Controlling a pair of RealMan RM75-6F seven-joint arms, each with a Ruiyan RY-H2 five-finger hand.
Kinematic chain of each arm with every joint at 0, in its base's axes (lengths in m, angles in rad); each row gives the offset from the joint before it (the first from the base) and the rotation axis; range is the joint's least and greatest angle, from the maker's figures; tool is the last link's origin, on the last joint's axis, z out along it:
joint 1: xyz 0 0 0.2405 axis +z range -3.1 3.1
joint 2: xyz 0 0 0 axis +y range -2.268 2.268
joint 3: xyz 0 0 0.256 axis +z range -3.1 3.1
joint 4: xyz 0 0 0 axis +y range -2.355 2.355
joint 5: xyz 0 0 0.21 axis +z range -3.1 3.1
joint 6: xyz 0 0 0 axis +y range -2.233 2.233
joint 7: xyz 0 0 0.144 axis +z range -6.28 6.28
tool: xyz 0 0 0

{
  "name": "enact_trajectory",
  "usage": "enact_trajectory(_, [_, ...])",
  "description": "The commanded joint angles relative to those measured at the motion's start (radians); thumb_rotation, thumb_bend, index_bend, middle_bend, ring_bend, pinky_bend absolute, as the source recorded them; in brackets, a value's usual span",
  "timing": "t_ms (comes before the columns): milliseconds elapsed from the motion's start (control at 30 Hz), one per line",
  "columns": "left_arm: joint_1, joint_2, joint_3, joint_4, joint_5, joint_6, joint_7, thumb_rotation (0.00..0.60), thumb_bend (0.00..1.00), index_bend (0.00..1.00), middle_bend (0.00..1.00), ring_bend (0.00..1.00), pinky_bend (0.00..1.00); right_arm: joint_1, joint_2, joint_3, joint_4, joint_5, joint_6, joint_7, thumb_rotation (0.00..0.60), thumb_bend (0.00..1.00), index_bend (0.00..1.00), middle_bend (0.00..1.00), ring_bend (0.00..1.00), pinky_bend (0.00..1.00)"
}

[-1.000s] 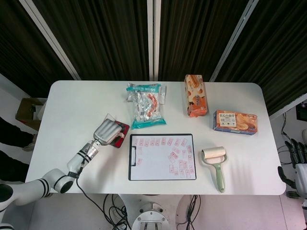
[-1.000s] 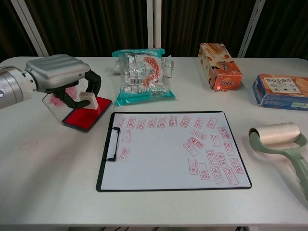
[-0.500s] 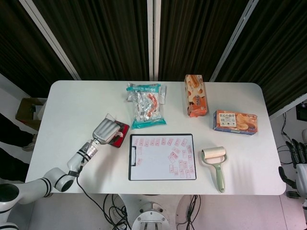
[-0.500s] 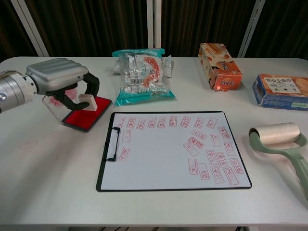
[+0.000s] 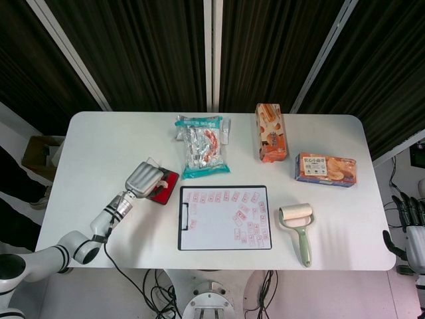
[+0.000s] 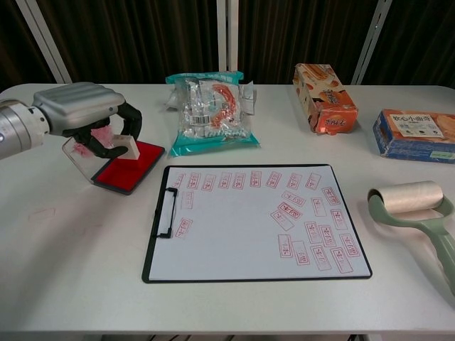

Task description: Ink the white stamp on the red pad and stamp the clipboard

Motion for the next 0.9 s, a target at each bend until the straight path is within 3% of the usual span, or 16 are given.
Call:
enact_trajectory(33, [0.0,-0.007,0.003,0.012,-0.003,-0.004,-0.009,0.6,0.45,0.69,0.7,0.99,1.0,-0.001,0.001,0.0,-0.001,0.0,0.001,-0.002,0.6,0.32,0.0,0.0,0.0,0.0])
enact_trajectory(900, [0.0,-0.056,0.026,0.094,-0.004,-0.019,-0.072,0.6,0.46,0.7,0.71,1.0,1.0,0.003,0.003,-0.009,-0.006,-0.011,-0.005,-0.009,0.6,0.32,0.0,0.0,0.0,0.0])
